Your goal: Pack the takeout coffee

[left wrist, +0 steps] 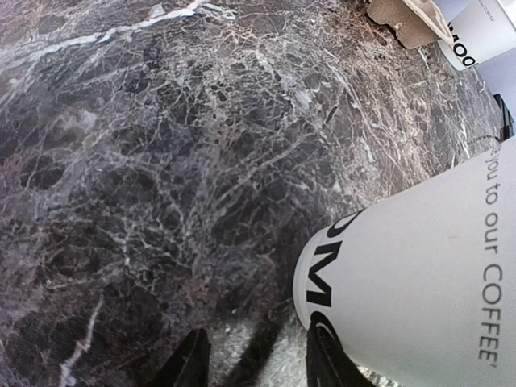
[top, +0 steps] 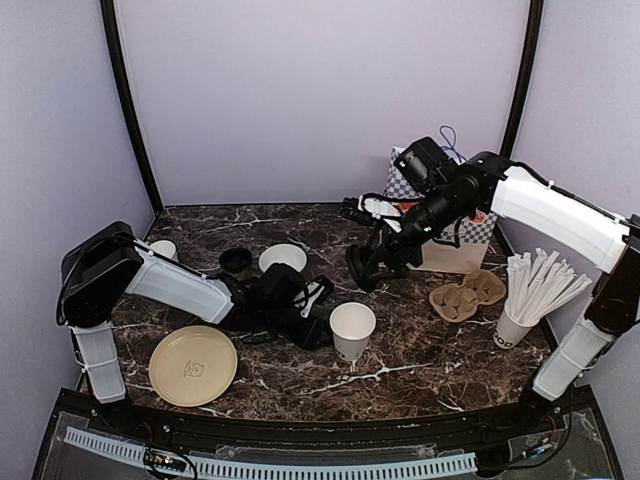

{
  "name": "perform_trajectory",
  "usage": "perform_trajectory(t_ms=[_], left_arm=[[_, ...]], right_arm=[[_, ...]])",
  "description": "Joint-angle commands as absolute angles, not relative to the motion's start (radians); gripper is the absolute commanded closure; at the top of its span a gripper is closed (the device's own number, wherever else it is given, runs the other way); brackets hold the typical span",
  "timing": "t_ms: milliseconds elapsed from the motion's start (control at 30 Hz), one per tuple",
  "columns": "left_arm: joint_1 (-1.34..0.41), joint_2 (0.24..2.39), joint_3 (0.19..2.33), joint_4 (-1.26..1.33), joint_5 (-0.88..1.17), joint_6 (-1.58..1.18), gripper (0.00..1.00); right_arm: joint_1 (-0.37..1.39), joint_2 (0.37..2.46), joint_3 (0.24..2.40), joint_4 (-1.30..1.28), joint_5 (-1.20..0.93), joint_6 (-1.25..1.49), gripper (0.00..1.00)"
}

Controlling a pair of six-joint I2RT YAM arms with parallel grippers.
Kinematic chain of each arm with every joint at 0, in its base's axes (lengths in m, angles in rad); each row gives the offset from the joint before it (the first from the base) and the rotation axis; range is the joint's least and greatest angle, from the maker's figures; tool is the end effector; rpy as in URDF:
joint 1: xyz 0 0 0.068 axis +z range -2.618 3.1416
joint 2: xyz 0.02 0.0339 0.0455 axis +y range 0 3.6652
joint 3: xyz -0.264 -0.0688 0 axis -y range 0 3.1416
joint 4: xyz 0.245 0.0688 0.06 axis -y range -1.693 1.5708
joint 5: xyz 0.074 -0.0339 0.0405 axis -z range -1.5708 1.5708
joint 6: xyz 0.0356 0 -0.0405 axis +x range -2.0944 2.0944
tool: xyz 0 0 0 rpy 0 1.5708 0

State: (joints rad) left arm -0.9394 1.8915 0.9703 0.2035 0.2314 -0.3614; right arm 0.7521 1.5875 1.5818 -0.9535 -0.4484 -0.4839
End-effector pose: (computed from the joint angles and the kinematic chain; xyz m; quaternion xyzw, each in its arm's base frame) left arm 0.2183 -0.3124 0.1338 0.3035 0.8532 -0.3325 0.2634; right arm 0.2309 0.2372 0.3492 -0.5933 0.7190 0.2494 0.2625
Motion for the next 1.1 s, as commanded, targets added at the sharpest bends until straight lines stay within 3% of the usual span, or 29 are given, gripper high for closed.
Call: perform_trajectory(t_ms=[0, 133, 300, 1067], left_arm=[[-0.947, 1.853, 0.99, 0.121, 0.157, -0.364, 0.53], [-0.947, 1.758, 0.974, 0.039, 0.034, -0.357, 0.46], [-0.94, 1.669, 0.903, 0.053, -0.082, -0.372, 0.44], [-0.937, 1.62, 0.789, 0.147, -0.075, -0.418, 0.45]], right_arm=[[0.814, 1.632, 1.642, -1.068, -0.38, -0.555, 0.31], [0.865, 1.672, 1.66, -1.148, -0.329, -0.601, 0.3], [0.899, 1.728, 1.659, -1.216, -0.278, -0.616, 0.31], [0.94, 1.841, 1.742, -1.236, -0.192, -0.556, 0.29]])
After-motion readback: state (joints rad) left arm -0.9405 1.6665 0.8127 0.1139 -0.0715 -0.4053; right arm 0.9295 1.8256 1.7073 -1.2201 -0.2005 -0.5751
